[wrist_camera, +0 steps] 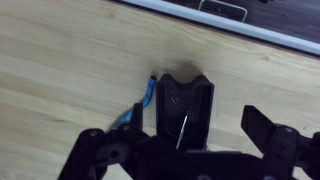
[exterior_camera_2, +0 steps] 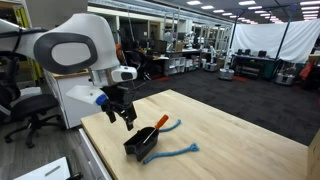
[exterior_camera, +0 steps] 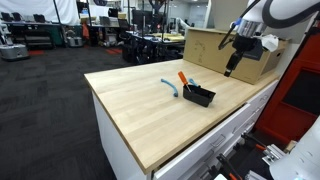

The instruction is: Take the screwdriver out of the box

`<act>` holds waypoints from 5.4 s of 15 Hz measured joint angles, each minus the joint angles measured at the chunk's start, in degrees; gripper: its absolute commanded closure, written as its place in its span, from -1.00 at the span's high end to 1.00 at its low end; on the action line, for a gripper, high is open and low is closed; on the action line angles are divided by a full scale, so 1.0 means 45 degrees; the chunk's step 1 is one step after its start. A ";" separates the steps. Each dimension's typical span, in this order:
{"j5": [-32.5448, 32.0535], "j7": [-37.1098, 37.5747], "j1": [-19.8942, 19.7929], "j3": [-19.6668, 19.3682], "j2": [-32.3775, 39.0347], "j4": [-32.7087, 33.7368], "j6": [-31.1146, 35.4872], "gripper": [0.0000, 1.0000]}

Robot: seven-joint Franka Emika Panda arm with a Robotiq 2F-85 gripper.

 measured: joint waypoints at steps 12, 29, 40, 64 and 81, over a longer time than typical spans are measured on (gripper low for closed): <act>0.1210 0.0962 0.0376 0.0699 0.4666 0.1756 0.3811 1.00; 0.2346 0.1526 0.0363 0.0934 0.7854 0.3708 0.4350 1.00; 0.1572 0.4206 0.0282 0.0996 0.9854 0.4658 0.6490 0.44; -0.2522 0.8375 0.0805 0.1283 0.9236 0.4948 0.6608 -0.83; -0.5187 0.8163 0.3013 0.3891 1.0852 0.7580 -0.0499 -0.83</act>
